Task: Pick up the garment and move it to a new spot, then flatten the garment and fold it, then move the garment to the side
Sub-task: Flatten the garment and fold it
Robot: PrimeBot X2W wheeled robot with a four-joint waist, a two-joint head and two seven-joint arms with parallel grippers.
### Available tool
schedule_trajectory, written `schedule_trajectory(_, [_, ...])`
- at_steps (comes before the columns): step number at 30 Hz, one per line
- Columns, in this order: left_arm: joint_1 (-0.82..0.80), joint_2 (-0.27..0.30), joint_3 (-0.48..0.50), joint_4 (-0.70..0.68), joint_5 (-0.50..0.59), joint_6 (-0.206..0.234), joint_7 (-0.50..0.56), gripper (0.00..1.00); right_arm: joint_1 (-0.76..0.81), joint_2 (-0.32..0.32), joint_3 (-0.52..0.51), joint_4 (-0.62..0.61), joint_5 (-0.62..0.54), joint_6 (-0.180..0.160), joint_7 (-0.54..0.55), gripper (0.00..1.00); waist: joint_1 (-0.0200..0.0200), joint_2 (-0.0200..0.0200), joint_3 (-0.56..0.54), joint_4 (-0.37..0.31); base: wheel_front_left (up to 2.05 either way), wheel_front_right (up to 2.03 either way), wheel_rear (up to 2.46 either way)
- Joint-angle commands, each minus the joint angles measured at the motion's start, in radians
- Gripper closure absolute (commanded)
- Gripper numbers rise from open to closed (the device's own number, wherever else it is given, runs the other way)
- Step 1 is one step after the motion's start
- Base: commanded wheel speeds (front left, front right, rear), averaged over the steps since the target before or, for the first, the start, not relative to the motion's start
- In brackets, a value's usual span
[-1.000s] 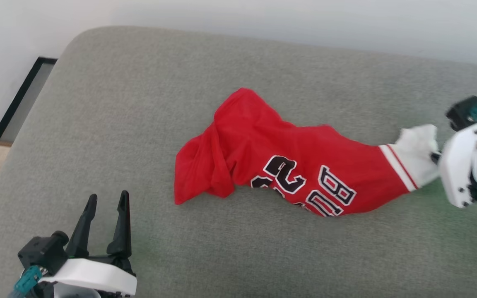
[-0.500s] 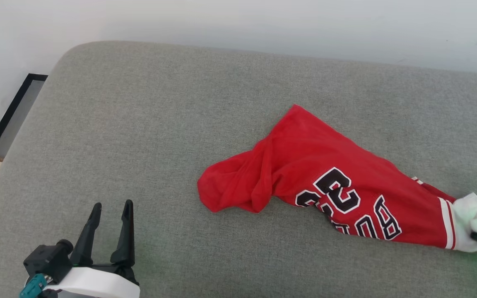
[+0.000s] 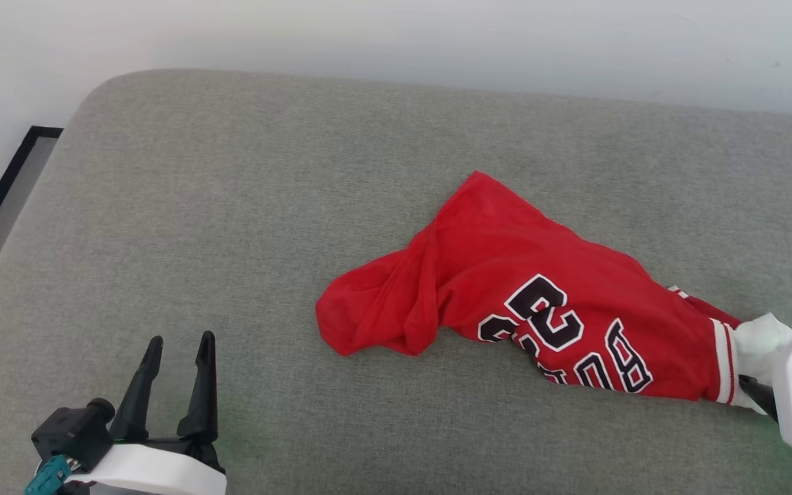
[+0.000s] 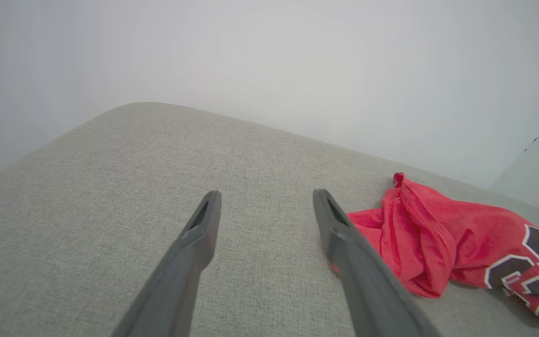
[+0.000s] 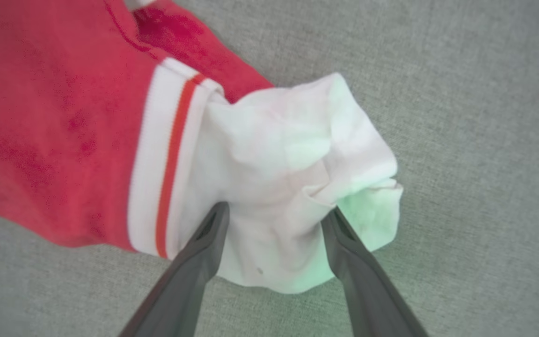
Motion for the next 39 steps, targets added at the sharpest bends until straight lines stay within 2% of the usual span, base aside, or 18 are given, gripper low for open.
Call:
schedule_trajectory(1, [0.004, -0.002, 0.004, 0.000, 0.008, -0.005, -0.005, 0.00, 0.018, 0.000, -0.010, -0.032, -0.007, 0.000, 0.009, 0.00, 0.0000, 0.0000, 0.001, -0.004, 0.00, 0.00, 0.00])
schedule_trajectory(9, [-0.003, -0.010, 0.010, 0.003, 0.014, -0.016, -0.005, 0.00, 0.076, 0.024, -0.079, -0.245, -0.024, 0.000, 0.051, 0.00, 0.0000, 0.0000, 0.010, -0.014, 0.00, 0.00, 0.00])
schedule_trajectory(19, [-0.021, -0.013, 0.007, 0.015, 0.016, -0.028, -0.005, 0.00, 0.066, 0.061, -0.058, -0.434, -0.051, 0.000, 0.098, 0.00, 0.0000, 0.0000, 0.028, 0.004, 0.00, 0.00, 0.00])
schedule_trajectory(23, [-0.033, -0.017, 0.002, 0.021, 0.019, -0.033, -0.005, 0.00, 0.026, 0.065, -0.004, -0.417, -0.067, 0.000, 0.092, 0.00, 0.0000, 0.0000, 0.040, 0.020, 0.00, 0.00, 0.00])
schedule_trajectory(30, [-0.059, -0.021, -0.015, 0.041, 0.023, -0.041, -0.005, 0.00, -0.094, 0.078, 0.139, -0.254, -0.073, 0.000, 0.060, 0.00, 0.0000, 0.0000, 0.059, 0.055, 0.00, 0.00, 0.00])
schedule_trajectory(31, [-0.062, -0.023, -0.016, 0.043, 0.023, -0.043, -0.005, 0.00, -0.113, 0.075, 0.171, -0.231, -0.078, 0.000, 0.053, 0.54, 0.0000, 0.0000, 0.059, 0.059, 0.00, 0.00, 0.00])
schedule_trajectory(32, [-0.063, -0.023, -0.016, 0.046, 0.024, -0.044, -0.005, 0.00, -0.128, 0.076, 0.198, -0.207, -0.069, 0.000, 0.048, 0.91, 0.0000, 0.0000, 0.059, 0.063, 0.00, 0.00, 0.00])
schedule_trajectory(33, [-0.062, -0.025, -0.015, 0.049, 0.024, -0.043, -0.005, 0.00, -0.142, 0.078, 0.215, -0.189, -0.053, 0.000, 0.038, 1.00, 0.0000, 0.0000, 0.059, 0.067, 0.00, 0.00, 0.00])
schedule_trajectory(39, [-0.042, -0.030, 0.007, 0.055, 0.029, -0.045, -0.005, 0.00, -0.195, 0.036, 0.318, -0.196, -0.007, 0.000, -0.016, 1.00, 0.0000, 0.0000, 0.043, 0.075, 0.00, 0.00, 0.00])
